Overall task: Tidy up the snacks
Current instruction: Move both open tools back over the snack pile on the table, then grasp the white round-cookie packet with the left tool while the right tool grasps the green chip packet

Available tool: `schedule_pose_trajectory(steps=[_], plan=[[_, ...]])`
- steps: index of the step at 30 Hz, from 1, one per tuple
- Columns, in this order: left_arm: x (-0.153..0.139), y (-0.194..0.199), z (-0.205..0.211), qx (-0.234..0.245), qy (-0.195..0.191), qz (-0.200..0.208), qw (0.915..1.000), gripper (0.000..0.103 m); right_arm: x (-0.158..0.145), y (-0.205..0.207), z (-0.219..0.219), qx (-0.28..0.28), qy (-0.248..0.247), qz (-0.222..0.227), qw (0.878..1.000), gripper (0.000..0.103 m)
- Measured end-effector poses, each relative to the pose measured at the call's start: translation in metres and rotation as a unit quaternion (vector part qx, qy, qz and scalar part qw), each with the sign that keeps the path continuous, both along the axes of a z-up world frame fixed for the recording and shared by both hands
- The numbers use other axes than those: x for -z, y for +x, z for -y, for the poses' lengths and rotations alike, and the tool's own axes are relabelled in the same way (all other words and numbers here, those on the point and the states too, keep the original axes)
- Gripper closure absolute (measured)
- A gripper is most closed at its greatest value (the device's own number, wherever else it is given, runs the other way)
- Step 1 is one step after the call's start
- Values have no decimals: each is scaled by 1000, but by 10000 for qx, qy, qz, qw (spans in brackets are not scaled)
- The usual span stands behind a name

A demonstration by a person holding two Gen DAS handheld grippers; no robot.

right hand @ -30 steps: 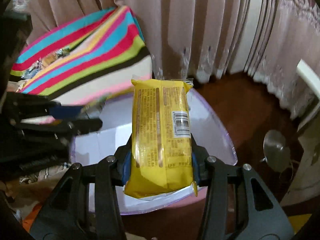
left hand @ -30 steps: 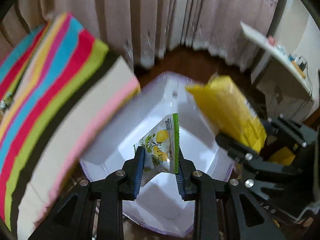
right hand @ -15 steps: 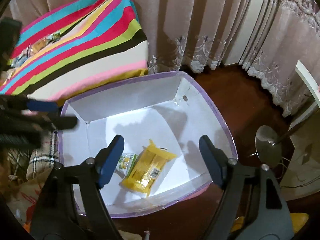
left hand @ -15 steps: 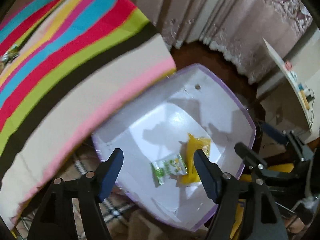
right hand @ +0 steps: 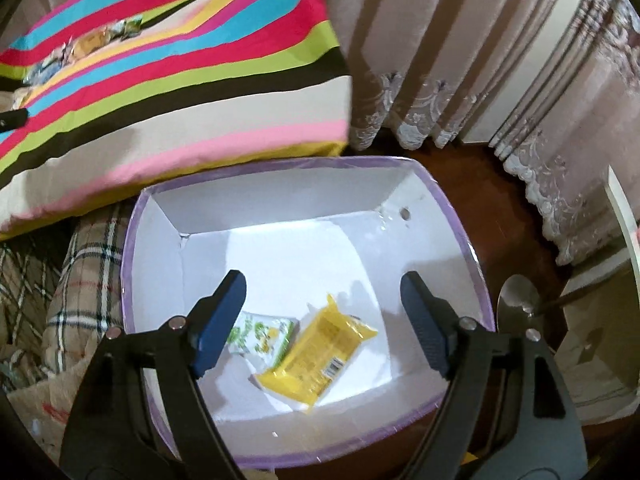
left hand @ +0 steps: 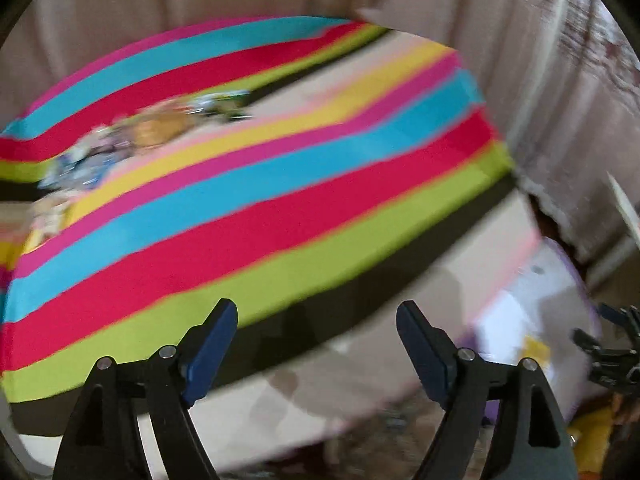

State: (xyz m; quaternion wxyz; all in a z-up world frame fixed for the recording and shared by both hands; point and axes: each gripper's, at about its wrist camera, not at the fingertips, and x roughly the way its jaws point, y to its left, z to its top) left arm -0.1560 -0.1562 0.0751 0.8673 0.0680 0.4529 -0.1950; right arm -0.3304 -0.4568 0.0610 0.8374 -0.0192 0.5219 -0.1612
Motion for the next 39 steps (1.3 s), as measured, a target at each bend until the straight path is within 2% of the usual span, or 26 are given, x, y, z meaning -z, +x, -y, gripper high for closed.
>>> schedule_pose_trajectory(steps=[5, 7, 9, 12, 14, 16, 19, 22, 25, 27, 30, 31, 32, 34, 39], plan=[[18, 37, -65, -790, 118, -26, 9968, 20, 4, 47, -18, -239, -11, -192, 9995, 21], [18, 43, -94, -1059, 47, -24, 9944, 20, 0, 67, -29, -378, 66, -146, 9992, 21], [21, 49, -120, -1364, -60, -60, 9906, 20, -10, 100, -48, -689, 386, 69, 9969, 21], [25, 59, -156, -1855, -116, 15, 9826, 20, -21, 158, -84, -1246, 1302, 455, 9826, 16], [25, 64, -177, -2120, -113, 48, 9772, 20, -20, 201, -113, -1550, 1590, 579, 9733, 14], [25, 65, -191, -2277, -84, 54, 9737, 20, -15, 240, -142, -1785, 1573, 608, 9694, 14], [27, 71, -216, -2491, 157, 149, 9682, 20, -1, 316, -186, -2168, 1717, 684, 9586, 14], [30, 80, -236, -2607, 356, 171, 9646, 20, 18, 379, -194, -1939, 1618, 645, 9654, 14], [35, 90, -254, -2657, 277, 61, 9636, 20, 34, 436, -195, -1732, 1704, 535, 9686, 14], [37, 94, -258, -2702, 235, 9, 9625, 20, 38, 466, -201, -1749, 1573, 596, 9701, 14], [38, 105, -259, -2713, 109, 14, 9624, 20, 42, 492, -210, -1835, 1371, 672, 9711, 16], [37, 110, -258, -2708, 58, 28, 9626, 20, 43, 495, -212, -1884, 1338, 716, 9703, 29], [37, 115, -255, -2696, 18, 45, 9629, 20, 41, 492, -216, -2052, 1259, 875, 9666, 72], [36, 125, -253, -2707, 5, 90, 9626, 20, 38, 481, -219, -2244, 1274, 994, 9610, 72], [38, 144, -254, -2958, 20, 235, 9549, 20, 24, 408, -221, -2562, 1244, 1186, 9512, 72]])
